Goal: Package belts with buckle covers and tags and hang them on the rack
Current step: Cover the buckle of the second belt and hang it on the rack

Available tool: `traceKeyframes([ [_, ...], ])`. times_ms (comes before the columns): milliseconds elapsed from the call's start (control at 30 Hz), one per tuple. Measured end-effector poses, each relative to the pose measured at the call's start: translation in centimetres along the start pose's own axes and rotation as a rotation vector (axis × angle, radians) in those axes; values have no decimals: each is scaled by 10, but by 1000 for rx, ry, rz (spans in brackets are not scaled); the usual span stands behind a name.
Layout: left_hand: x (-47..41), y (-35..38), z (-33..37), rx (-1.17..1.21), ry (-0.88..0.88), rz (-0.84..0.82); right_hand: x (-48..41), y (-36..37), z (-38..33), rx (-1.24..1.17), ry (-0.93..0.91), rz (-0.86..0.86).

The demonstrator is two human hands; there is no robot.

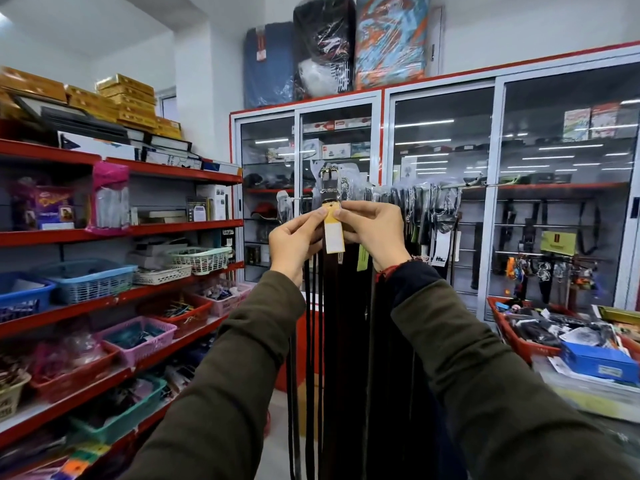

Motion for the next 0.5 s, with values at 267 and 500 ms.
traceKeyframes([
  [267, -7, -5, -20, -58, -44, -10, 0, 0, 21, 42, 62, 15],
  [500, 1, 0, -40, -497, 381, 19, 2, -13, 48, 427, -83, 243],
])
Point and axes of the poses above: each hand's wrist, its own x-axis away from the middle knuckle, its own y-axis out of the palm, z = x × y, the point moved 4 cm from there along -x, towards the middle knuckle, and after that the axes turned 11 degrees about x, right-handed, at the moved point
